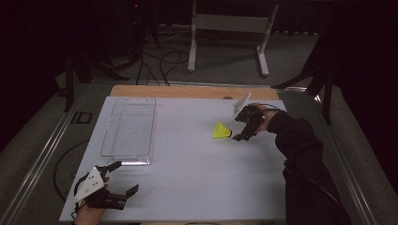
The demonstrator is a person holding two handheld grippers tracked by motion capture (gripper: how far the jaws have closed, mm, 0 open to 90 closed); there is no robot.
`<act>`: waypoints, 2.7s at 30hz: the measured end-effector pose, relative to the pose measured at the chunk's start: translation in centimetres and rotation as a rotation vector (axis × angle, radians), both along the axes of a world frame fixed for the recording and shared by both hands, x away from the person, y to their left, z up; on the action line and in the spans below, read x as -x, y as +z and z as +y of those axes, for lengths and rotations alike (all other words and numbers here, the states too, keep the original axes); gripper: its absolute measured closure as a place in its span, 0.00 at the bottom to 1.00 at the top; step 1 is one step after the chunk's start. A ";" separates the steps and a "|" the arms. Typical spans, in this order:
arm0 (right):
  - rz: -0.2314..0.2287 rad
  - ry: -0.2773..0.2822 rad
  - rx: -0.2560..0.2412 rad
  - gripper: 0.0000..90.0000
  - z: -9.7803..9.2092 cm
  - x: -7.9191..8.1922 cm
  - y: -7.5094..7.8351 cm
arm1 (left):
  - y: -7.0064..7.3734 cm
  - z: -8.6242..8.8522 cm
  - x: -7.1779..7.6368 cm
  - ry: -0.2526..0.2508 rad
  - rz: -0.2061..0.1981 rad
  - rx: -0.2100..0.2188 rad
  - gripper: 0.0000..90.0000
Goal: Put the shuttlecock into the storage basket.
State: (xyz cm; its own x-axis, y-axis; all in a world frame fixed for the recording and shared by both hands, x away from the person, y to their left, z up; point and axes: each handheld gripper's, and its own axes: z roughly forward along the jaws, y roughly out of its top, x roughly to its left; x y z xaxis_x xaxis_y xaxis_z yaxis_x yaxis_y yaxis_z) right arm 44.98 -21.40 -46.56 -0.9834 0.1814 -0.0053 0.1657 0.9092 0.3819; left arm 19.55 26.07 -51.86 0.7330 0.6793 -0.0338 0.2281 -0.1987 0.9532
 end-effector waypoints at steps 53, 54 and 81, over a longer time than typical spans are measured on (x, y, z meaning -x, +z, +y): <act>0.015 0.015 0.183 0.73 2.2 -1.6 -4.6 | -0.1 0.0 -0.1 -0.003 0.005 -0.003 0.00; 0.024 0.013 0.182 0.73 2.2 -1.5 -4.6 | -0.1 0.0 -0.1 -0.002 0.005 -0.003 0.00; 0.027 0.056 0.039 0.73 1.2 2.0 -1.4 | -0.1 -0.1 -0.1 0.000 0.009 -0.003 0.00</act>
State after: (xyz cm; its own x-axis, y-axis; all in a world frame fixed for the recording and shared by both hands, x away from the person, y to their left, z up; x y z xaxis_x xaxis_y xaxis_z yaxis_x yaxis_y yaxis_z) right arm 42.94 -20.16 -47.93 -0.9918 0.1267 0.0153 0.1242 0.9315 0.3420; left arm 19.66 25.93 -51.93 0.7324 0.6797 -0.0385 0.2370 -0.2016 0.9503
